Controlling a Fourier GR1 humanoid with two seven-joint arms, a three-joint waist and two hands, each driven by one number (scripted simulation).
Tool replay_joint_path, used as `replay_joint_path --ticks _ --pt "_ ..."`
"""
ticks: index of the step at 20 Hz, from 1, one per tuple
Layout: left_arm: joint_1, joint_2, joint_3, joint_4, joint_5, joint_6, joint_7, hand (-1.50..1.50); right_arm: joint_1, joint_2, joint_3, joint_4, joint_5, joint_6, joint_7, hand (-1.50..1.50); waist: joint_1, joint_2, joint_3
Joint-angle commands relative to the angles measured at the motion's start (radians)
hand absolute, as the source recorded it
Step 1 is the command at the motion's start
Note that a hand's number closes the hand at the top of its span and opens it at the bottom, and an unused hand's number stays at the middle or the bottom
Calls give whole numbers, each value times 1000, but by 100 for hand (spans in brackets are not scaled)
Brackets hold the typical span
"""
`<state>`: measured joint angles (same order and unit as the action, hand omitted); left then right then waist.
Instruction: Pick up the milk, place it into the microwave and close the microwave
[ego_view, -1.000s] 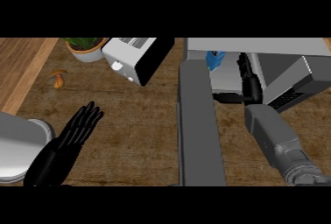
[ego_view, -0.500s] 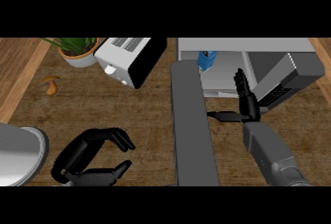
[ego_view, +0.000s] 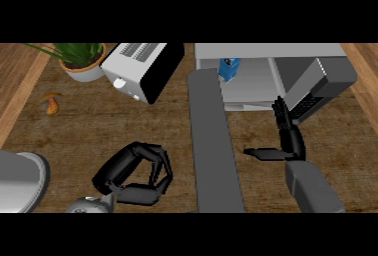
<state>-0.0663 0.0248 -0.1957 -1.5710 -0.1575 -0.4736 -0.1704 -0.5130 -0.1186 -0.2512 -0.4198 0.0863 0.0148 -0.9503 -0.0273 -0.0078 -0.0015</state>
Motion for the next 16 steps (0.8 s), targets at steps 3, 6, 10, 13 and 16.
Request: replay_joint_path --ticks 3,6,10,13,16 --pt "-62 -24 -109 144 -80 8 3 150 181 -20 53 -236 -11 64 38 -150 -16 -3 -1" --pt "-61 -24 -198 247 -101 101 -82 150 273 -12 82 -407 -26 80 96 -150 -26 -3 -3" --pt "-82 -25 -265 341 -66 99 -111 150 408 -21 99 -646 -66 114 194 -150 -30 -1 -3" --pt "-149 -25 -363 386 -54 160 -122 150 515 -49 87 -808 -112 149 247 -150 -23 2 -2" --pt "-132 -25 -486 403 -39 239 -114 150 623 -66 99 -983 -133 170 313 -150 -34 0 -2"
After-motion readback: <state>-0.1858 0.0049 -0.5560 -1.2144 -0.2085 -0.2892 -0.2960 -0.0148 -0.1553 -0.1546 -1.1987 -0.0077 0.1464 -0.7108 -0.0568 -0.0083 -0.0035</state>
